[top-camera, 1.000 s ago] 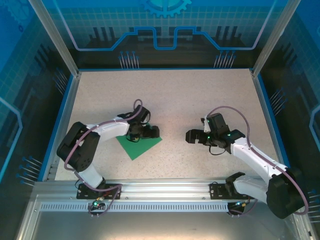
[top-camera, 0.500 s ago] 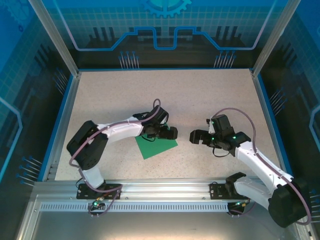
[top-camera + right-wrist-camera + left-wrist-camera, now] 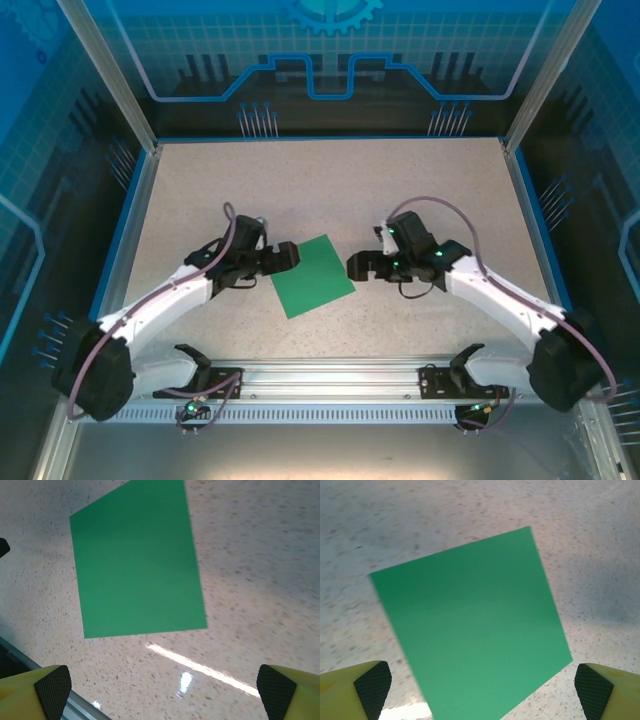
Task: Fold a paper plane with a square sheet of paper (pick it up from the middle)
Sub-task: Move the square sheet of paper to the center of the table.
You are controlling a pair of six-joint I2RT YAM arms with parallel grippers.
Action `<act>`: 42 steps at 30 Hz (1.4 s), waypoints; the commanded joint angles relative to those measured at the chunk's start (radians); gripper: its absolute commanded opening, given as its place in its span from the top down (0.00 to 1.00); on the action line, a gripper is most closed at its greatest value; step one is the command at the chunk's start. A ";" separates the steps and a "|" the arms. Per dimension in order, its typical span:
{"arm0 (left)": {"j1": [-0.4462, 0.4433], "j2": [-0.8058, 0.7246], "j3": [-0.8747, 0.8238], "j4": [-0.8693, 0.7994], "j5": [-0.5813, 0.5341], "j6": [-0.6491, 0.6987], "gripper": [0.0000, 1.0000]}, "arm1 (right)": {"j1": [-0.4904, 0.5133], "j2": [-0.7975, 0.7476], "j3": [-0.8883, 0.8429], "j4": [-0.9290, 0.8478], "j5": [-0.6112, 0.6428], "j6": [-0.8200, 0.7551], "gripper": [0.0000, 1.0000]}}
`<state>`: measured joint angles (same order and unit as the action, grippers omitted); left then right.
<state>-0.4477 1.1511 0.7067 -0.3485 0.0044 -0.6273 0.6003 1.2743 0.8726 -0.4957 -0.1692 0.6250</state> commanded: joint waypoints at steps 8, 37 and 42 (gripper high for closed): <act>0.219 -0.218 -0.112 -0.119 0.050 -0.059 0.01 | 0.200 0.403 0.350 -0.021 0.072 -0.002 0.05; 0.338 -0.388 -0.214 -0.137 0.100 -0.111 0.02 | 0.173 0.827 0.602 -0.090 0.000 -0.010 0.22; 0.336 -0.383 -0.242 -0.065 0.203 -0.117 0.02 | 0.114 0.750 0.456 -0.054 0.043 0.011 0.22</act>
<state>-0.1204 0.7727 0.4900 -0.4717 0.1143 -0.7319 0.7597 2.0441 1.4040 -0.5110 -0.1734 0.6113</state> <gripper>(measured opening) 0.986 0.780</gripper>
